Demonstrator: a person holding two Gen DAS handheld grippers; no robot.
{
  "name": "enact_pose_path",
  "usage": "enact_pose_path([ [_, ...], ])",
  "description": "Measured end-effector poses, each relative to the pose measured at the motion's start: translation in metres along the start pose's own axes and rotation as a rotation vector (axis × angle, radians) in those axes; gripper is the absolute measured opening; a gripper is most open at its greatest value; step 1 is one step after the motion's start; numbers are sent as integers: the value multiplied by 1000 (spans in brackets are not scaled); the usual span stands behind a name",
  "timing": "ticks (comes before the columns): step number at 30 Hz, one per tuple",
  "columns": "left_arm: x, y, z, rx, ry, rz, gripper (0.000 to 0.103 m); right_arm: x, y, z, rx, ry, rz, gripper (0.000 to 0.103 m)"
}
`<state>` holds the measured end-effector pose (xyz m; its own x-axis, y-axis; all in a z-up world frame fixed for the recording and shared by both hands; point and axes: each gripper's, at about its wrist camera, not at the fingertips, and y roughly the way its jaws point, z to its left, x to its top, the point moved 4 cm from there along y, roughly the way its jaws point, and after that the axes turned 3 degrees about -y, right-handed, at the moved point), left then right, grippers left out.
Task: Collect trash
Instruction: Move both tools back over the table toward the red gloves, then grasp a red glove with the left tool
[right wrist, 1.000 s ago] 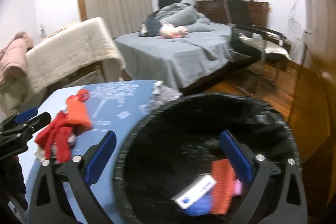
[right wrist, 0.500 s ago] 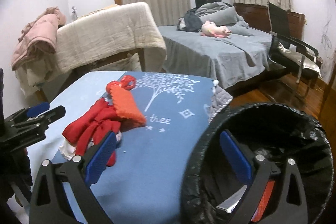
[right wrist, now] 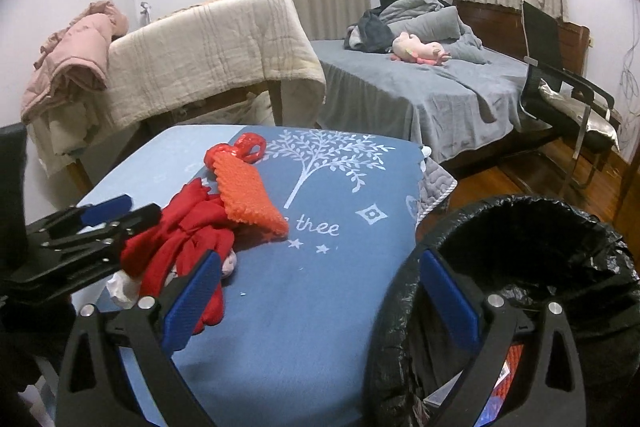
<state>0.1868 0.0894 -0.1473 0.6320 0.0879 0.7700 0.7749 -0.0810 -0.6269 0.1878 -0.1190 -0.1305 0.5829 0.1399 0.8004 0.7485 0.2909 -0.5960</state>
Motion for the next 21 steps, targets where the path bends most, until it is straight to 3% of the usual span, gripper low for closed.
enact_pose_path([
  [2,-3,9,-3,-12,6,23,42,0,2,0,-2,-2,3,97],
  [6,-10,23,-7,-29,13,62,12,-2,4,-1,-6,-4,10,97],
  [9,-10,22,-6,-38,4,56,7,-2,5,-2,-6,2,12,97],
  [21,27,-23,1,-79,-61,-86,6,6,1,5,9,-8,-13,97],
])
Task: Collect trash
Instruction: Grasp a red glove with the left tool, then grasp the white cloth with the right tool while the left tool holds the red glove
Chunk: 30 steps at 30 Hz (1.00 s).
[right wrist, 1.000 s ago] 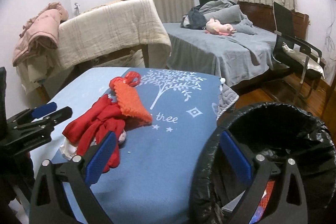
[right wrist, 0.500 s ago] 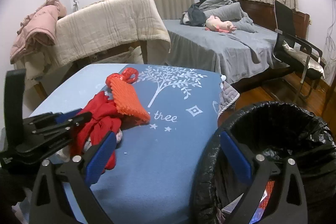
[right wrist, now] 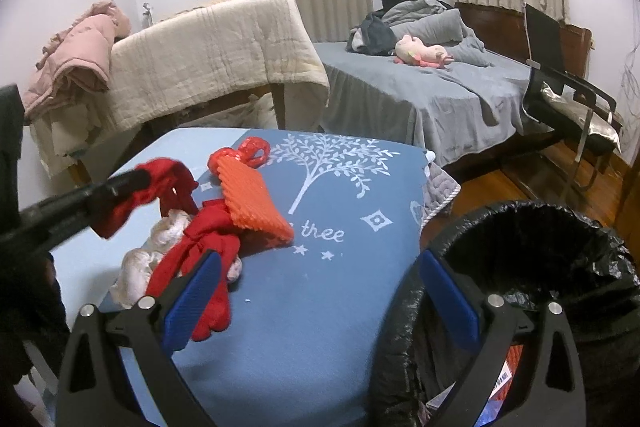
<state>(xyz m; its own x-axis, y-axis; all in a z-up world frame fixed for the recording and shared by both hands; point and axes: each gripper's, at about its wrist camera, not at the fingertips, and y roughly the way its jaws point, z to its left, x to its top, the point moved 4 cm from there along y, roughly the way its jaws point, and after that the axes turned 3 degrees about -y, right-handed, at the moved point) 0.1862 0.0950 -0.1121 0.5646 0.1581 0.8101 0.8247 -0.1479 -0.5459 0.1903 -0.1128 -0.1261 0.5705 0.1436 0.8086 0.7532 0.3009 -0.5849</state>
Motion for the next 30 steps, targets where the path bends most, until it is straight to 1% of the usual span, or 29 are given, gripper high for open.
enact_pose_path([
  [4,8,-11,10,32,-5,-32,6,7,0,8,16,-6,-13,97],
  [9,14,-29,39,91,-38,-61,6,17,5,26,58,-8,-28,97],
  [14,11,-38,69,150,-49,-50,6,24,15,53,115,-24,-27,95],
  [17,4,-40,84,176,-54,-34,6,27,24,73,153,-45,-19,91],
  [22,-4,-42,102,204,-62,-20,6,30,45,104,225,-67,14,78],
  [28,-11,-41,126,238,-94,-12,6,29,71,131,276,-107,65,65],
  [30,-12,-40,132,243,-104,-10,6,26,80,137,280,-118,85,63],
])
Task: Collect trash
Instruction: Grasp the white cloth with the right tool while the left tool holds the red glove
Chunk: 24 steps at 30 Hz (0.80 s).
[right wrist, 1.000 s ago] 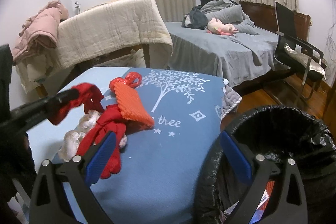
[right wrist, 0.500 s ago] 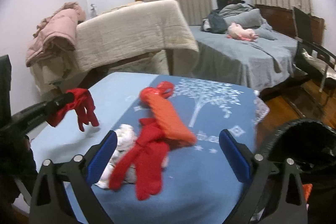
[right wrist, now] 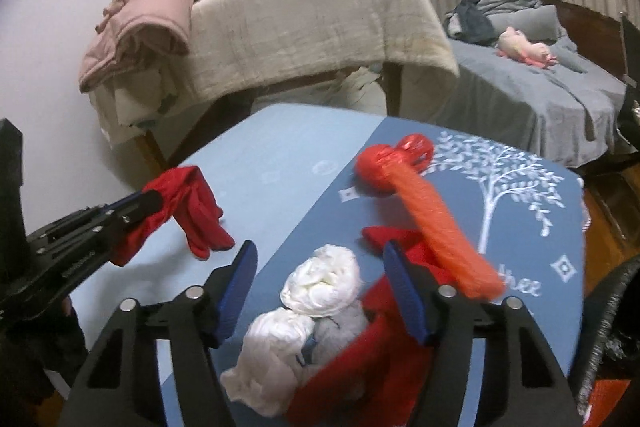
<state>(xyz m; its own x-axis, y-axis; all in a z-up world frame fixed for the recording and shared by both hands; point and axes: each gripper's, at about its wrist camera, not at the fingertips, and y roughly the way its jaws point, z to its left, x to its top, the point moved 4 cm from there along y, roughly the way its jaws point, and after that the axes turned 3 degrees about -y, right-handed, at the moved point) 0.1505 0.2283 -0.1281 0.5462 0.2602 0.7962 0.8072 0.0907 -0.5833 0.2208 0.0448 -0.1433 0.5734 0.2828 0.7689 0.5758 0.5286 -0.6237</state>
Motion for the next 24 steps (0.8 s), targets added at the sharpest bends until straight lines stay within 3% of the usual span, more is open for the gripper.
enact_pose_path([
  [12,-4,13,6,-13,-23,17,6,-14,45,1,-32,-47,114,62],
  [16,-3,13,6,-16,-28,18,6,-12,49,4,-19,-72,135,36],
  [24,3,4,-3,-34,-16,-2,6,7,13,4,31,-54,29,29],
])
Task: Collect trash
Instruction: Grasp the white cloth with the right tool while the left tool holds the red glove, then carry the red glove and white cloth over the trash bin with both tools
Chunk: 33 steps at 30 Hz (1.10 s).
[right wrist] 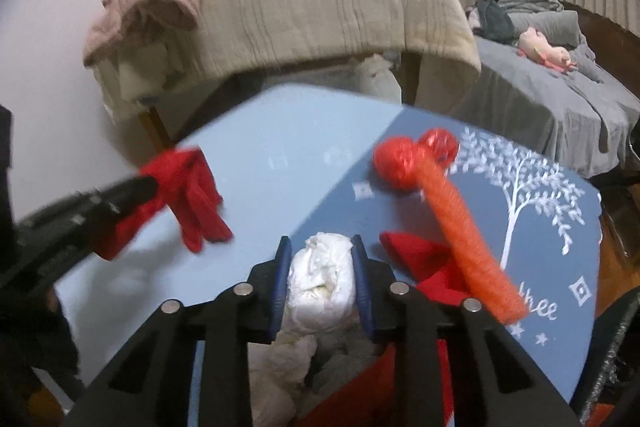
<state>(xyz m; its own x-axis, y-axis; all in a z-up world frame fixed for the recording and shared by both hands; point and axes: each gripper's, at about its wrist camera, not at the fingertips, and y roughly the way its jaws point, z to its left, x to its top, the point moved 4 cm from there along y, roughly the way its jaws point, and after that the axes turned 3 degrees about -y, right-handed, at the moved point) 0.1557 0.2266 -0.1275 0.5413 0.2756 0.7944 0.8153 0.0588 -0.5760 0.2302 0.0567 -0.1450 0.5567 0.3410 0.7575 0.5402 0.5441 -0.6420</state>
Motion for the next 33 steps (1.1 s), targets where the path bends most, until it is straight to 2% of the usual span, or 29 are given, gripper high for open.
enact_pose_path([
  [6,14,-18,-21,-39,16,-39,6,22,-43,-2,28,13,-103,29],
  [12,24,-38,-50,-94,43,-70,6,29,-85,-14,8,35,-171,29],
  [33,12,-67,-184,-311,171,-58,6,-14,-193,-90,-185,143,-253,29],
])
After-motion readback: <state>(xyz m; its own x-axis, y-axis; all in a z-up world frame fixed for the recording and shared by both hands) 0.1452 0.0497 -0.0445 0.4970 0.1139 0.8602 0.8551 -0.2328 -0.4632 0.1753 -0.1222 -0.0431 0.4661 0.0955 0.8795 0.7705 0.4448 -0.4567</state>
